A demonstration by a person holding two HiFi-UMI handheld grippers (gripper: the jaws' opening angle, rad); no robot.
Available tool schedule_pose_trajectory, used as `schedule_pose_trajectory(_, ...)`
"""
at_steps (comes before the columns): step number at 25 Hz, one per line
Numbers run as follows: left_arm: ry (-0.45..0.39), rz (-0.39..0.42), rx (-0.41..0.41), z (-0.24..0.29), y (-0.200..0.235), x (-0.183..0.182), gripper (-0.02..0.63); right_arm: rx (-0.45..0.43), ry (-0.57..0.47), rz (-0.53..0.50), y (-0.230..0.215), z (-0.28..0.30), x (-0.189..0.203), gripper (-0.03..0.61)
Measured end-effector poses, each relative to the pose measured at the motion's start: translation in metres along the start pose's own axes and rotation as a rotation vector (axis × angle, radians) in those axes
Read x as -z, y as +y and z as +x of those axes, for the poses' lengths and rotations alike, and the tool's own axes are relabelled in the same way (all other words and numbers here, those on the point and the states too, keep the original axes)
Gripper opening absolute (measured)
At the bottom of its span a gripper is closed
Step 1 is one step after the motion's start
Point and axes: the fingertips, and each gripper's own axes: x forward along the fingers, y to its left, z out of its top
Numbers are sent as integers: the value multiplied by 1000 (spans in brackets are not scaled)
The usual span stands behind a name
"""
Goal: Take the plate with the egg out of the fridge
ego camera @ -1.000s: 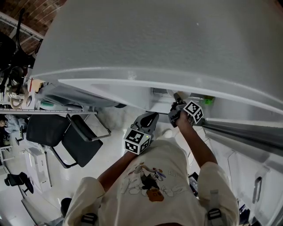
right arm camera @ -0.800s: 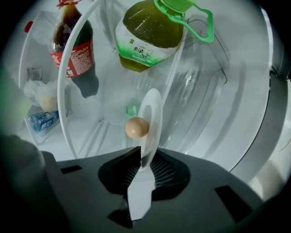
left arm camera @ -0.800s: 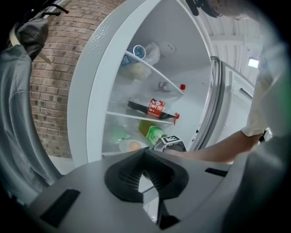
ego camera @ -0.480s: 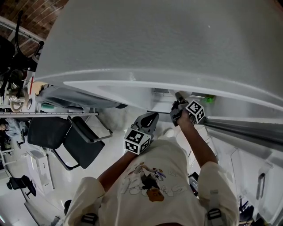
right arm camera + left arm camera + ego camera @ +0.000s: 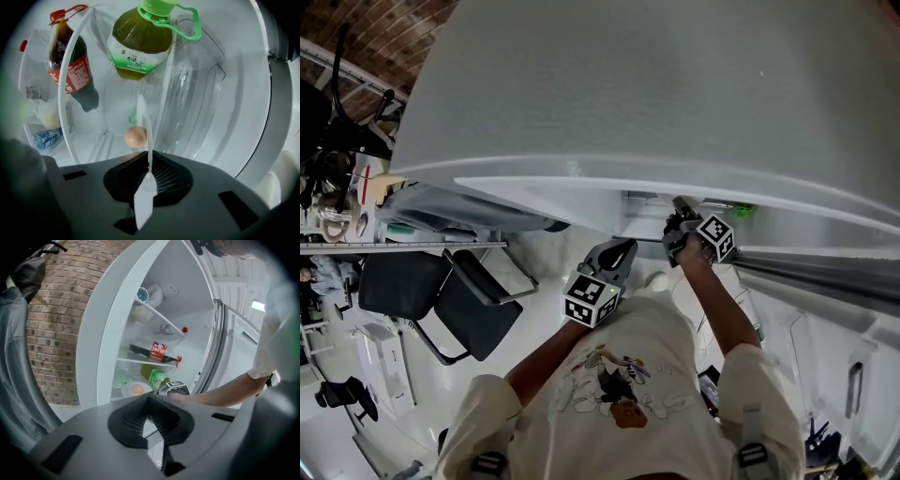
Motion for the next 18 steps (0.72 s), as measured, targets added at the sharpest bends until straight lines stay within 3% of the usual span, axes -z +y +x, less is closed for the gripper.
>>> schedule_pose_trajectory(18, 4, 1, 26, -3, -15, 5, 9, -20, 12, 71, -4, -14, -2, 21)
